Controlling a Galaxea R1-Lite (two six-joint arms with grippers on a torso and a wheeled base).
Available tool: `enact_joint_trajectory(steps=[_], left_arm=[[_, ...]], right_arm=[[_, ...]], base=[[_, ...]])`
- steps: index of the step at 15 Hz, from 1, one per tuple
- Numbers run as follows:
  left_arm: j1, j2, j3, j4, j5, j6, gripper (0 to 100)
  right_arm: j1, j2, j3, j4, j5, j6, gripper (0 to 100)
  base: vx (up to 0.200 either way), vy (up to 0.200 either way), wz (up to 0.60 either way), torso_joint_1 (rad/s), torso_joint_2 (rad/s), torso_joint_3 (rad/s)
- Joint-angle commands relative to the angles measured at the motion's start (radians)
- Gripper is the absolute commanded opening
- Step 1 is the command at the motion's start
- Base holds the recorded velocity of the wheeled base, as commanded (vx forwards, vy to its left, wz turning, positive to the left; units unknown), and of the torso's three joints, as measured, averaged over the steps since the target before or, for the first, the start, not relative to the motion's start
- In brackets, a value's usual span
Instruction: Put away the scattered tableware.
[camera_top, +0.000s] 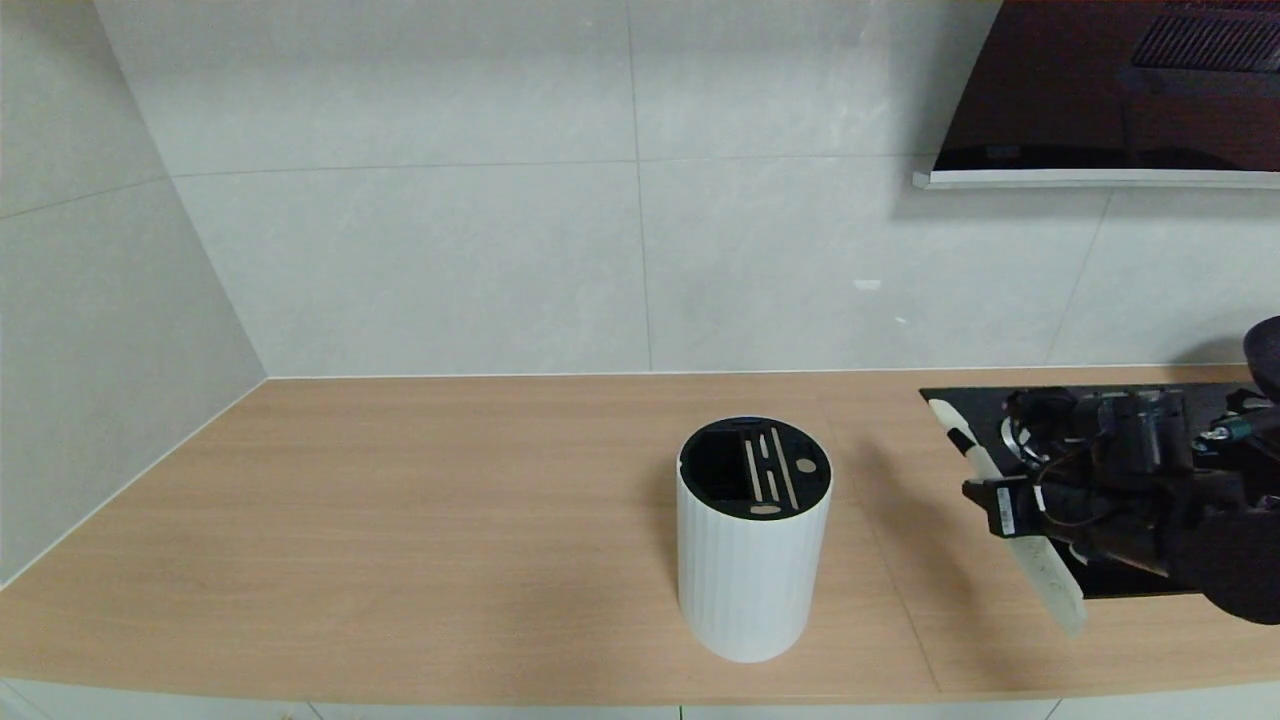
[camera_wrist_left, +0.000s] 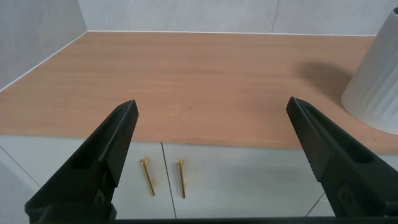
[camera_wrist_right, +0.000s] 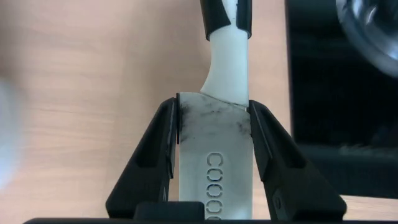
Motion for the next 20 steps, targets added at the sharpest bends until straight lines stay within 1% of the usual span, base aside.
enact_joint_trajectory(steps=[1, 2, 3, 6, 7, 10, 11, 12, 13, 14, 15, 16, 17, 18, 19, 20], left_arm=[[0.0, 0.0, 0.0, 0.0, 0.0, 0.004, 100], [0.0, 0.0, 0.0, 0.0, 0.0, 0.01, 100], [0.0, 0.0, 0.0, 0.0, 0.0, 0.012, 100], [0.0, 0.0, 0.0, 0.0, 0.0, 0.003, 100], [0.0, 0.0, 0.0, -0.001, 0.0, 0.0, 100], [0.0, 0.0, -0.006, -0.004, 0.0, 0.007, 100], [0.0, 0.0, -0.086, 0.012, -0.007, 0.003, 100], [-0.008, 0.023, -0.15, 0.069, -0.047, 0.001, 100], [-0.024, 0.066, -0.236, 0.138, -0.11, 0.003, 100], [-0.04, 0.142, -0.334, 0.2, -0.201, 0.003, 100], [-0.05, 0.241, -0.416, 0.215, -0.285, 0.003, 100], [-0.055, 0.296, -0.451, 0.212, -0.328, 0.007, 100], [-0.057, 0.459, -0.554, 0.196, -0.437, 0.029, 100], [-0.057, 0.577, -0.614, 0.175, -0.488, 0.053, 100], [-0.057, 0.688, -0.663, 0.144, -0.512, 0.067, 100], [-0.067, 0.8, -0.695, 0.095, -0.524, 0.067, 100]], right_arm=[[0.1, -0.196, -0.125, 0.126, 0.003, -0.002, 0], [0.126, -0.225, -0.143, 0.156, 0.003, -0.002, 0], [0.148, -0.253, -0.132, 0.161, 0.008, 0.003, 0], [0.172, -0.274, -0.103, 0.159, 0.025, 0.003, 0], [0.194, -0.288, -0.1, 0.161, 0.025, 0.003, 0], [0.215, -0.301, -0.102, 0.161, 0.023, 0.003, 0], [0.22, -0.316, -0.103, 0.159, 0.025, 0.003, 0], [0.221, -0.333, -0.106, 0.161, 0.025, 0.003, 0], [0.223, -0.347, -0.108, 0.162, 0.025, 0.003, 0], [0.23, -0.357, -0.109, 0.162, 0.025, 0.003, 0], [0.244, -0.366, -0.108, 0.162, 0.025, 0.003, 0], [0.255, -0.371, -0.108, 0.162, 0.025, 0.003, 0], [0.281, -0.385, -0.108, 0.162, 0.02, 0.003, 0], [0.301, -0.393, -0.108, 0.164, 0.019, 0.003, 0], [0.316, -0.396, -0.108, 0.162, 0.016, 0.004, 0], [0.333, -0.396, -0.109, 0.162, 0.014, 0.003, 0]], base=[[0.0, 0.0, 0.0, 0.0, 0.0, 0.0], [0.0, 0.0, 0.0, 0.0, 0.0, 0.0], [0.0, 0.0, 0.0, 0.0, 0.0, 0.0], [0.0, 0.0, 0.0, 0.0, 0.0, 0.0], [0.0, 0.0, 0.0, 0.0, 0.0, 0.0], [0.0, 0.0, 0.0, 0.0, 0.0, 0.0], [0.0, 0.0, 0.0, 0.0, 0.0, 0.0], [0.0, 0.0, 0.0, 0.0, 0.0, 0.0], [0.0, 0.0, 0.0, 0.0, 0.0, 0.0], [0.0, 0.0, 0.0, 0.0, 0.0, 0.0], [0.0, 0.0, 0.0, 0.0, 0.0, 0.0], [0.0, 0.0, 0.0, 0.0, 0.0, 0.0], [0.0, 0.0, 0.0, 0.0, 0.0, 0.0], [0.0, 0.0, 0.0, 0.0, 0.0, 0.0], [0.0, 0.0, 0.0, 0.0, 0.0, 0.0], [0.0, 0.0, 0.0, 0.0, 0.0, 0.0]])
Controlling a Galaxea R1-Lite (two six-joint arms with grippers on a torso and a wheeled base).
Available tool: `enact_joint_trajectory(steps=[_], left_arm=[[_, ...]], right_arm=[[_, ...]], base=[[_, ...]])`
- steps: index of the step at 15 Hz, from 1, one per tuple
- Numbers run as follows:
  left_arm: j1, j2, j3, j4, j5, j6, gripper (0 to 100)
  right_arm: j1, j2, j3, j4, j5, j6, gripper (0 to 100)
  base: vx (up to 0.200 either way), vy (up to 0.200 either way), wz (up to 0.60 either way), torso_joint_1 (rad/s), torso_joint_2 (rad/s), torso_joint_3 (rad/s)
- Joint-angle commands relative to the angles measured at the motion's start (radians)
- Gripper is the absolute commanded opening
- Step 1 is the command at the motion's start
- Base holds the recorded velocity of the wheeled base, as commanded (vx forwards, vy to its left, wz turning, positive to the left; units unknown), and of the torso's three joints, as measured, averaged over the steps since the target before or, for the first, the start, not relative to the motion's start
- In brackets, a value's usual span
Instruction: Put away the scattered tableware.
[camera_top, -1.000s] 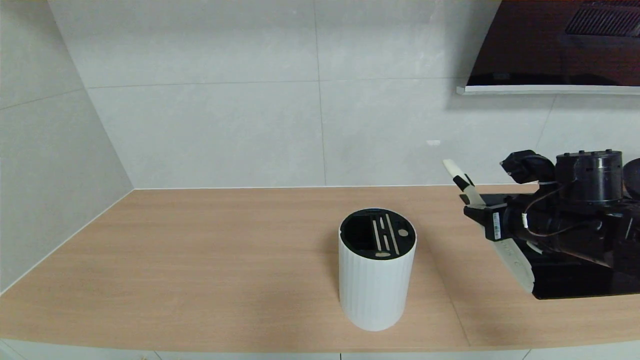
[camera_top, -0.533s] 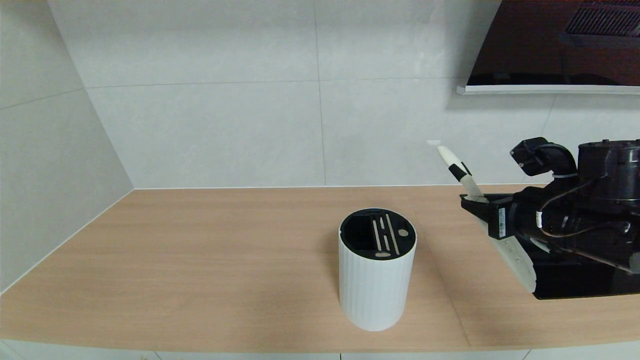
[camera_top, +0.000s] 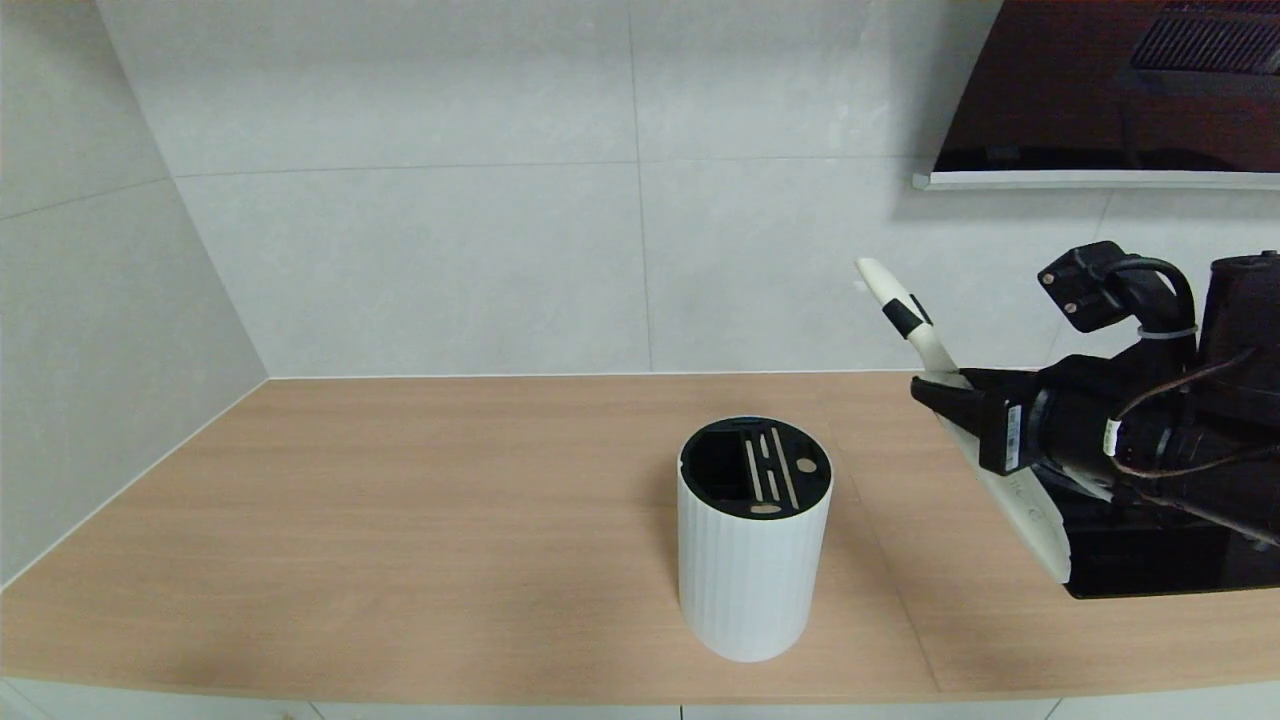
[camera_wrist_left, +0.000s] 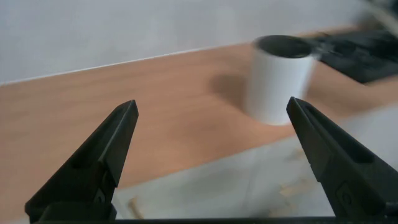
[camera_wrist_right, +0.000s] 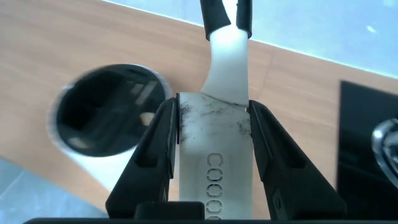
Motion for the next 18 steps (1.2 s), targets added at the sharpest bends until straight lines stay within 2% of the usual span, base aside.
enact_joint_trajectory(steps=[1, 2, 3, 4, 5, 6, 7, 9, 10, 11, 12, 13, 14, 15, 18], left_arm=[[-0.05, 0.447, -0.177, -0.111, -0.1, 0.017, 100], [-0.109, 0.569, -0.185, -0.206, -0.1, -0.03, 100], [-0.146, 0.637, -0.185, -0.27, -0.1, -0.075, 100], [-0.198, 0.729, -0.186, -0.375, -0.096, -0.149, 100], [-0.238, 0.824, -0.18, -0.511, -0.096, -0.254, 100], [-0.255, 0.853, -0.179, -0.559, -0.096, -0.307, 100], [-0.29, 0.895, -0.179, -0.649, -0.096, -0.451, 100], [-0.353, 0.953, -0.19, -0.79, -0.097, -0.639, 100], [-0.379, 0.979, -0.186, -0.841, -0.094, -0.676, 100], [-0.416, 1.019, -0.186, -0.889, -0.077, -0.696, 100], [-0.441, 1.053, -0.193, -0.909, -0.036, -0.704, 100], [-0.474, 1.096, -0.203, -0.939, 0.03, -0.716, 100], [-0.476, 1.099, -0.205, -0.941, 0.035, -0.716, 100], [-0.524, 1.169, -0.236, -1.005, 0.153, -0.724, 100], [-0.576, 1.194, -0.24, -1.037, 0.174, -0.725, 100]], right_arm=[[0.031, -0.012, -0.007, -0.002, -0.002, -0.001, 0], [0.035, -0.006, -0.032, -0.001, -0.002, 0.001, 0], [0.035, 0.007, -0.049, 0.001, 0.0, 0.001, 0], [0.035, 0.036, -0.076, -0.001, 0.0, -0.001, 0], [0.048, 0.066, -0.099, -0.001, -0.002, 0.001, 0], [0.054, 0.079, -0.102, -0.007, -0.002, 0.001, 0], [0.071, 0.103, -0.115, -0.008, -0.003, 0.002, 0], [0.111, 0.102, -0.115, -0.016, -0.006, 0.014, 0], [0.124, 0.093, -0.113, -0.016, -0.009, 0.019, 0], [0.15, 0.077, -0.11, -0.016, -0.012, 0.024, 0], [0.169, 0.07, -0.109, -0.014, -0.022, 0.03, 0], [0.192, 0.065, -0.105, -0.013, -0.043, 0.031, 0], [0.193, 0.065, -0.105, -0.013, -0.045, 0.031, 0], [0.242, 0.073, -0.098, -0.011, -0.052, 0.033, 0], [0.302, 0.08, -0.086, -0.014, -0.052, 0.037, 0]], base=[[0.0, 0.0, 0.0, 0.0, 0.0, 0.0], [0.0, 0.0, 0.0, 0.0, 0.0, 0.0], [0.0, 0.0, 0.0, 0.0, 0.0, 0.0], [0.0, 0.0, 0.0, 0.0, 0.0, 0.0], [0.0, 0.0, 0.0, 0.0, 0.0, 0.0], [0.0, 0.0, 0.0, 0.0, 0.0, 0.0], [0.0, 0.0, 0.0, 0.0, 0.0, 0.0], [0.0, 0.0, 0.0, 0.0, 0.0, 0.0], [0.0, 0.0, 0.0, 0.0, 0.0, 0.0], [0.0, 0.0, 0.0, 0.0, 0.0, 0.0], [0.0, 0.0, 0.0, 0.0, 0.0, 0.0], [0.0, 0.0, 0.0, 0.0, 0.0, 0.0], [0.0, 0.0, 0.0, 0.0, 0.0, 0.0], [0.0, 0.0, 0.0, 0.0, 0.0, 0.0], [0.0, 0.0, 0.0, 0.0, 0.0, 0.0]])
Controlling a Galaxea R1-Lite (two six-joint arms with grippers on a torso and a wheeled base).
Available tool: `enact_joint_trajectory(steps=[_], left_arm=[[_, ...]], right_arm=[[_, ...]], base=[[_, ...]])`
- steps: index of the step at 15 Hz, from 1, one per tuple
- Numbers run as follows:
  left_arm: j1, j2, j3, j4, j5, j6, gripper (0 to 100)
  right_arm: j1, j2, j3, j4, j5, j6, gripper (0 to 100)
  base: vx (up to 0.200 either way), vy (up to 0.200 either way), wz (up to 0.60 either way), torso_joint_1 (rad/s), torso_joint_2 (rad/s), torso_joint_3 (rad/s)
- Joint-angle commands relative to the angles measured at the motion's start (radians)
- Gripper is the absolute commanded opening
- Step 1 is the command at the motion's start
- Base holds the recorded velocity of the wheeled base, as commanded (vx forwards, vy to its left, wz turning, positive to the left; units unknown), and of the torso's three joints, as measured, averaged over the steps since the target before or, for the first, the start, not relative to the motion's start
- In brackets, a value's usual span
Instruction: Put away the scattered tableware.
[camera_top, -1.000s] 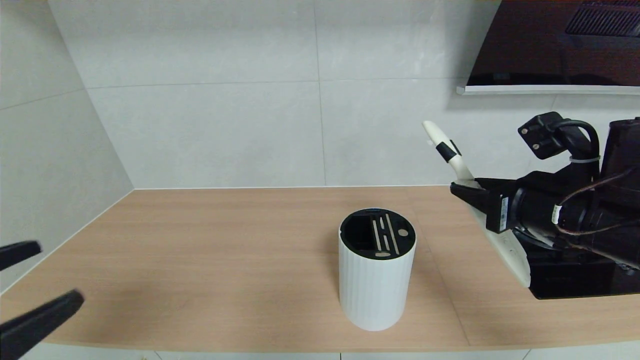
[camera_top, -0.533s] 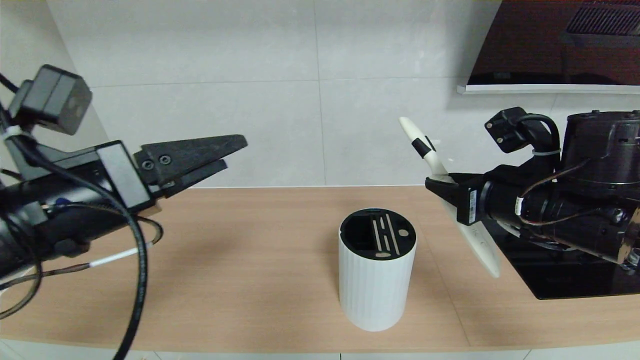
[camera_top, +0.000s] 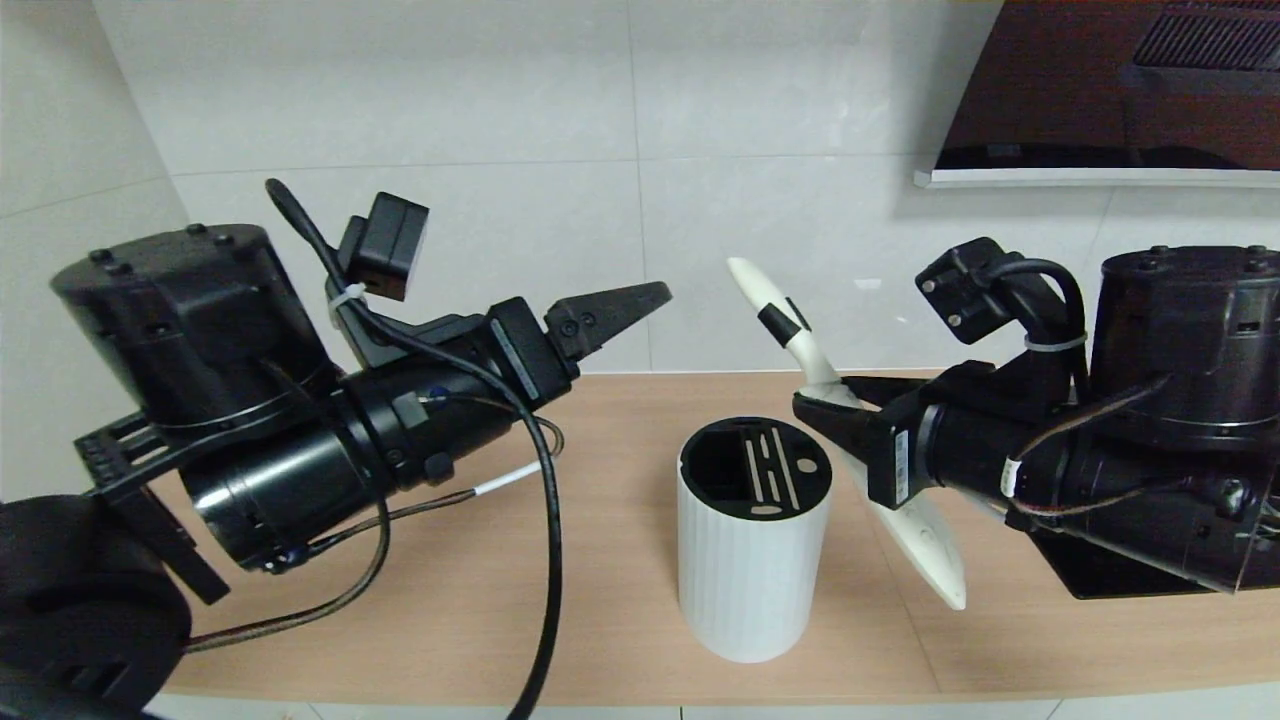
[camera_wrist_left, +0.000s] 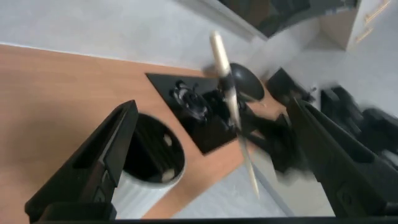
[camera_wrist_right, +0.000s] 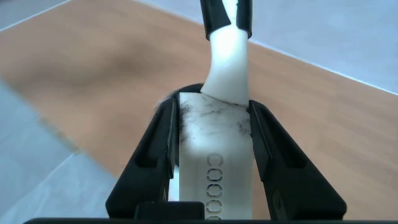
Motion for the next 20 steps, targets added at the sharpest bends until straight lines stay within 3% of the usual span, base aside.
enact_joint_trajectory(steps=[1, 3, 7, 15, 20], left_arm=[[-0.041, 0.048, -0.007, -0.001, 0.007, 0.0, 100], [-0.054, 0.06, -0.02, -0.001, 0.022, -0.008, 100], [-0.066, 0.085, -0.044, -0.003, 0.03, -0.063, 100], [-0.097, 0.145, -0.057, -0.023, 0.093, -0.063, 100], [-0.106, 0.149, -0.055, -0.023, 0.099, -0.063, 100]], right_arm=[[0.062, 0.006, 0.007, 0.0, -0.002, 0.017, 0], [0.11, 0.03, 0.001, -0.004, -0.031, 0.043, 0], [0.179, 0.101, 0.001, -0.102, -0.101, 0.061, 0], [0.24, 0.116, -0.005, -0.105, -0.117, 0.095, 0], [0.242, 0.115, -0.005, -0.105, -0.12, 0.095, 0]], base=[[0.0, 0.0, 0.0, 0.0, 0.0, 0.0], [0.0, 0.0, 0.0, 0.0, 0.0, 0.0], [0.0, 0.0, 0.0, 0.0, 0.0, 0.0], [0.0, 0.0, 0.0, 0.0, 0.0, 0.0], [0.0, 0.0, 0.0, 0.0, 0.0, 0.0]])
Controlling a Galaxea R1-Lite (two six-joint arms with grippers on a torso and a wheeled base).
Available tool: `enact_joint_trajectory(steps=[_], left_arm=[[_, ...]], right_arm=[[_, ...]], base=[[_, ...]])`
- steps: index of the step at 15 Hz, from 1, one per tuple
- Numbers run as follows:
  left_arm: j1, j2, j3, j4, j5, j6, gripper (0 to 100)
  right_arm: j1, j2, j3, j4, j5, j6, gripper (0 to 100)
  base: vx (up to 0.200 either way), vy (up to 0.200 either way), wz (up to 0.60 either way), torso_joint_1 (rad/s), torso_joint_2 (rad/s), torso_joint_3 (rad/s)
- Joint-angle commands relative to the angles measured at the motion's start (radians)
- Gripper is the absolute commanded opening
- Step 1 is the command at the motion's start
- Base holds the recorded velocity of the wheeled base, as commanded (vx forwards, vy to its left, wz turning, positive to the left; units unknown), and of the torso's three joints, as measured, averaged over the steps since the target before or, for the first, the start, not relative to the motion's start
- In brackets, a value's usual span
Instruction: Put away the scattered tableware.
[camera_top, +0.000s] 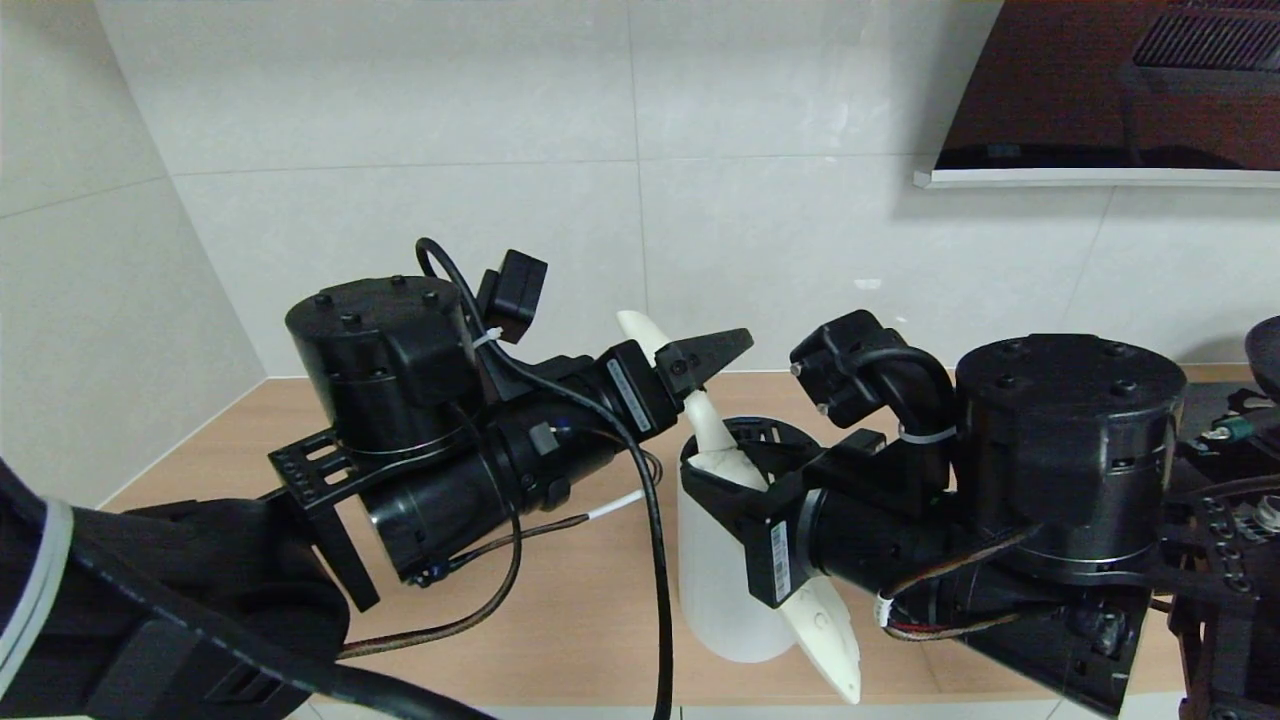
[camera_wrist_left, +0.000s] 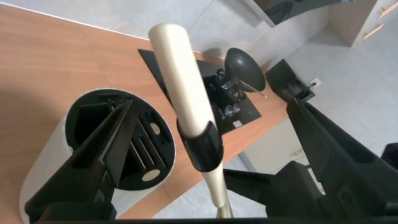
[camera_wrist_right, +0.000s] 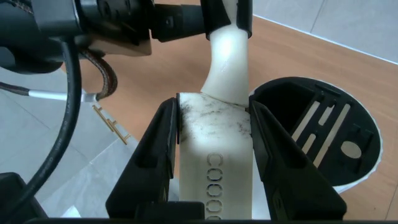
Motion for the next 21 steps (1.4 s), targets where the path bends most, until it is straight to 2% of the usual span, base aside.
enact_joint_trajectory(steps=[1, 11, 12, 14, 15, 16, 18, 21], left_arm=[[-0.002, 0.002, 0.0, -0.001, 0.0, -0.001, 0], [-0.005, -0.003, 0.001, 0.002, 0.001, 0.007, 0], [-0.005, -0.004, 0.001, 0.002, 0.01, 0.021, 0], [-0.005, 0.006, -0.006, 0.005, 0.066, 0.082, 0], [-0.005, 0.008, -0.014, 0.007, 0.079, 0.088, 0], [-0.006, 0.008, -0.023, 0.013, 0.089, 0.088, 0], [-0.006, -0.018, -0.043, 0.039, 0.095, 0.088, 0], [-0.006, -0.052, -0.081, 0.077, 0.142, 0.088, 0]], right_arm=[[0.001, 0.0, 0.002, 0.0, -0.004, -0.001, 0], [-0.002, -0.003, 0.0, -0.002, -0.027, -0.001, 0], [-0.002, -0.003, 0.002, -0.008, -0.03, -0.002, 0], [-0.002, -0.002, 0.003, -0.014, -0.033, -0.002, 0], [-0.002, -0.002, 0.003, -0.014, -0.034, -0.002, 0], [-0.002, -0.002, 0.003, -0.015, -0.033, -0.001, 100], [-0.002, -0.006, 0.008, -0.035, -0.034, -0.002, 100], [-0.005, -0.058, 0.017, -0.037, -0.034, -0.004, 100]], base=[[0.0, 0.0, 0.0, 0.0, 0.0, 0.0], [0.0, 0.0, 0.0, 0.0, 0.0, 0.0], [0.0, 0.0, 0.0, 0.0, 0.0, 0.0], [0.0, 0.0, 0.0, 0.0, 0.0, 0.0], [0.0, 0.0, 0.0, 0.0, 0.0, 0.0], [0.0, 0.0, 0.0, 0.0, 0.0, 0.0], [0.0, 0.0, 0.0, 0.0, 0.0, 0.0], [0.0, 0.0, 0.0, 0.0, 0.0, 0.0]])
